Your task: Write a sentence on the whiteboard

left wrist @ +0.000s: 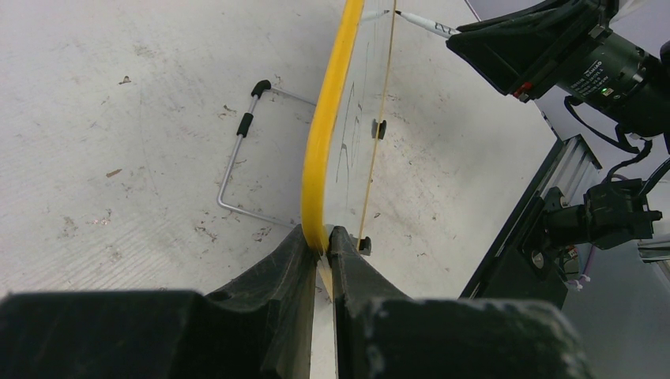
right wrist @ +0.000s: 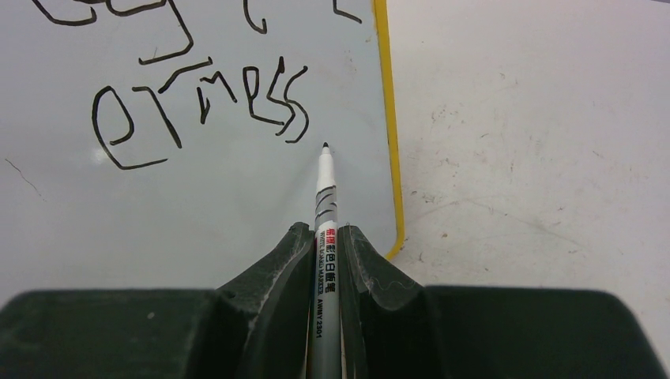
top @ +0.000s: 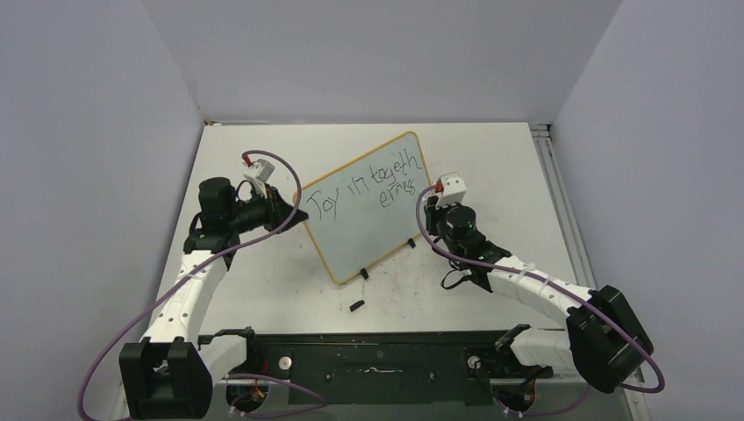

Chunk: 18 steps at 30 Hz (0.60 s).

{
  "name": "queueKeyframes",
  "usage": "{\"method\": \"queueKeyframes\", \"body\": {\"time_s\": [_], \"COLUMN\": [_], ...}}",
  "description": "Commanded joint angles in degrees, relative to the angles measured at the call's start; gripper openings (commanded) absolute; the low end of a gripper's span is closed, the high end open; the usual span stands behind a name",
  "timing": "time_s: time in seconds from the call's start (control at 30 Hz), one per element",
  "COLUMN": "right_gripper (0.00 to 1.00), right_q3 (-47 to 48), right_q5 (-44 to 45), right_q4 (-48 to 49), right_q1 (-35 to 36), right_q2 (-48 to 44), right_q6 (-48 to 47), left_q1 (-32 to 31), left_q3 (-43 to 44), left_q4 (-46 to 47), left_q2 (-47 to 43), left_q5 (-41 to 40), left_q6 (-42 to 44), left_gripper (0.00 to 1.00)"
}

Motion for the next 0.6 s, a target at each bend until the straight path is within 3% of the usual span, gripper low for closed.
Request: {"method": "queueKeyframes", "body": {"time_s": [0.0, 0.3, 0.57], "right_gripper": [0.05, 0.05, 0.05], "right_q3": [1.88, 1.97, 1.46], "right_q5": [-1.15, -1.88, 1.13], "right_q4": [3.45, 3.90, 1.83], "right_q1": [-0.62, -0.61, -0.60], "right_q2": [1.24, 1.98, -5.58], "right_q6": [0.54, 0.32, 0.11], "left_q1": [-0.15, -0.17, -0.17], "left_q3": [0.26, 0.39, 0.23], "left_q4": [-0.50, -0.59, -0.87], "left_q2": [-0.08, -0.02, -0.81], "left_q5": [-0.20, -0.19, -0.40], "left_q6": [1.27, 1.27, 1.14], "left_gripper": [0.00, 0.00, 0.00]}}
